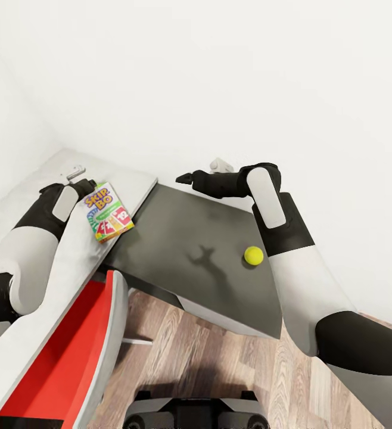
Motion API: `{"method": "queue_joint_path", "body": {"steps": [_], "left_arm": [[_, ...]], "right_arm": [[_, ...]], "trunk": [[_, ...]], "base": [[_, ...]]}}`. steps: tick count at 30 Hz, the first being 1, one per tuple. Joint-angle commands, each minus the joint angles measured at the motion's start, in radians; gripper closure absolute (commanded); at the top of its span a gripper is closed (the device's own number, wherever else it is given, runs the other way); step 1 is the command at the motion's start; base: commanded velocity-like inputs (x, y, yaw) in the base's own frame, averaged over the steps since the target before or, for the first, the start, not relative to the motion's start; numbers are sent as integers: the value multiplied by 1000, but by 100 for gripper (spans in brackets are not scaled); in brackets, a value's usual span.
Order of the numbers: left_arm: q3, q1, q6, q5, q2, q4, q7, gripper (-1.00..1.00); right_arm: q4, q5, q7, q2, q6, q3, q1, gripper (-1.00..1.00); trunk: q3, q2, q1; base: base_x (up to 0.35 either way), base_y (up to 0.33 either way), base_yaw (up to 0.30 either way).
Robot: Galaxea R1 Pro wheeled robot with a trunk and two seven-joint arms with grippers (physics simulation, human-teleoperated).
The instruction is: Put all the toys in the child's room - the three board games (two on the bed and one on the table), the two jigsaw puzzles on the table, and the tennis ball on the table - inside the toy box on the table in the child's room.
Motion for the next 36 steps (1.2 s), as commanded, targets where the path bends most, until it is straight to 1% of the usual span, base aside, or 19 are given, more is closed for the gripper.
{"method": "queue_joint_path", "body": {"steps": [1, 2, 7, 11, 18, 30, 33, 34, 35, 36], "left_arm": [[0, -4, 11, 11, 0, -20, 9, -100], [0, -11, 24, 11, -1, -39, 11, -100], [-1, -48, 82, 9, -1, -68, 14, -100], [-1, -66, 98, 9, 0, -73, 15, -100], [-2, -85, 105, 10, 0, -73, 16, -100], [-2, -90, 106, 11, 5, -70, 16, -100], [-2, -90, 105, 11, 6, -69, 16, -100], [-2, -90, 104, 11, 5, -67, 16, -100], [-2, -90, 103, 11, 5, -66, 16, -100], [-3, -90, 102, 11, 5, -63, 16, -100]], "right_arm": [[-1, -10, -10, 0, 2, 0, -1, -100], [-1, -10, -10, 0, 2, 0, -1, -100], [-2, -10, -10, 0, 3, 0, -1, -100], [-2, -10, -10, 0, 4, 0, -1, -100], [-15, -11, -10, 0, 4, 1, -1, -100], [-40, -13, -8, 0, 5, 2, -1, -100], [-51, -33, -8, 0, 5, 2, -1, -100], [-61, -56, -8, 0, 5, 2, -1, -100], [-67, -69, -8, 0, 5, 2, -1, -100], [-82, -97, -10, 0, 5, 3, -1, -100]], "trunk": [[-3, -2, 0], [-5, -2, 0], [-13, -2, 0], [-20, -2, 0], [-31, -2, 0], [-51, -2, 0], [-56, -2, 0], [-57, -2, 0], [-59, -2, 0], [-61, -2, 0]], "base": [[0, 0, 0], [0, 0, 0], [0, 0, 0], [0, 0, 0], [0, 0, 0], [0, 0, 0], [0, 0, 0], [0, 0, 0], [0, 0, 0], [0, 0, 0]]}}
